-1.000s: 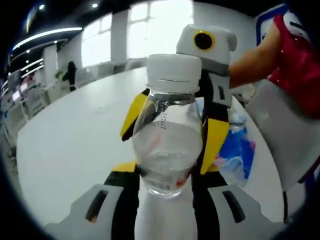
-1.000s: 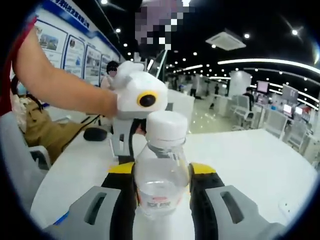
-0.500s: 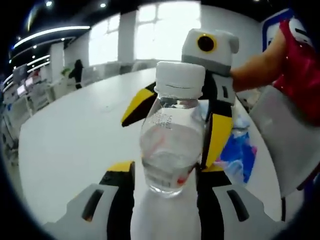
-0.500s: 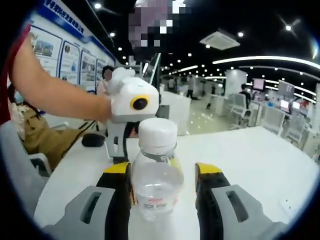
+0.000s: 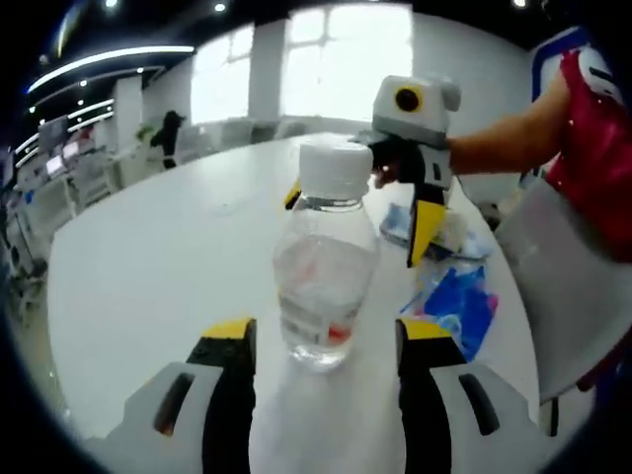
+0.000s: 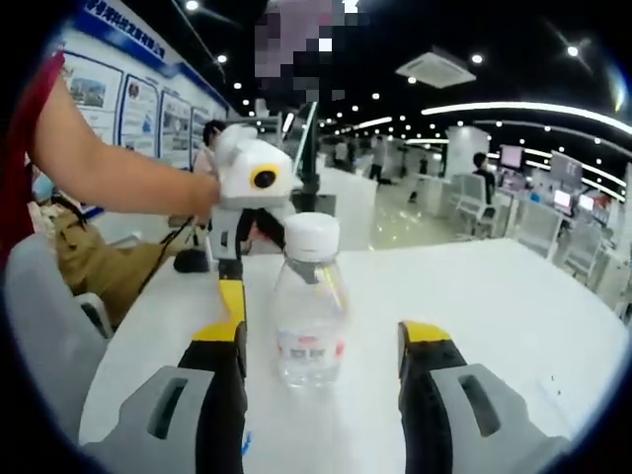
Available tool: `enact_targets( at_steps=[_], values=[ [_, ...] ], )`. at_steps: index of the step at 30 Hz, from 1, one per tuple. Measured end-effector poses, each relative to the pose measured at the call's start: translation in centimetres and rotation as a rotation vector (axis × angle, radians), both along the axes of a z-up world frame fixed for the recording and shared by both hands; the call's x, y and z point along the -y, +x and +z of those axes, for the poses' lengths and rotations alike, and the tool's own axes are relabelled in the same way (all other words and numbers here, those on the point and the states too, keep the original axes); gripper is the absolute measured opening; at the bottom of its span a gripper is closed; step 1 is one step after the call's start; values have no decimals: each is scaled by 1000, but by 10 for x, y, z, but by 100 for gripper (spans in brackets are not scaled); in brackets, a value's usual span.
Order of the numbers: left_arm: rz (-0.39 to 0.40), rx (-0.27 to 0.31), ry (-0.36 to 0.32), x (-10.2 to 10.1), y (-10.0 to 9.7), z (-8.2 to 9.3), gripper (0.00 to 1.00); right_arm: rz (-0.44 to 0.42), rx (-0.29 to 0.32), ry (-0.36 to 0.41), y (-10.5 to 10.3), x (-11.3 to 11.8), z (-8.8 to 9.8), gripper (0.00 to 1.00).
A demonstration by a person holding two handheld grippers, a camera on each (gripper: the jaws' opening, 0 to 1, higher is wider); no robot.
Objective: Arrange the tabletop items into an orderly group along one side of the table until the central work area is clear of visible clutter.
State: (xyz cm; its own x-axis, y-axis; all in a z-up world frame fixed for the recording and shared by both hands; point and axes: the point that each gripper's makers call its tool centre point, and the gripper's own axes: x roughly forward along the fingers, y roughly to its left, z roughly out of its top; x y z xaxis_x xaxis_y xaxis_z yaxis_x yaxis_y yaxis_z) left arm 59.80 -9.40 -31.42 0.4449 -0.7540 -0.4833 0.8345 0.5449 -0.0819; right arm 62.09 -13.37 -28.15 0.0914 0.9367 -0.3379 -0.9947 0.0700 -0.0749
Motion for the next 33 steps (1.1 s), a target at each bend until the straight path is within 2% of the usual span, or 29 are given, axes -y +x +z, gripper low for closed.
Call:
enact_targets(
  at_steps=[4,9,16,24,33],
  values=[
    [22,-4,-1,0,-6,2,56,-18,-16,-17,-4,15,-4,65],
    [46,13,-24,1,-18,17,56,-38,-21,-27,-14,38,-1,66],
    [75,28,-44,5,-45,31,56,-76,-15,-38,-25,73,7,68],
    [87,36,-61,19,-84,39,56,-136,10,-50,-41,128,21,68],
    [127,36,-84,38,-112,49,56,-193,16,-42,-63,188,29,68]
  ],
)
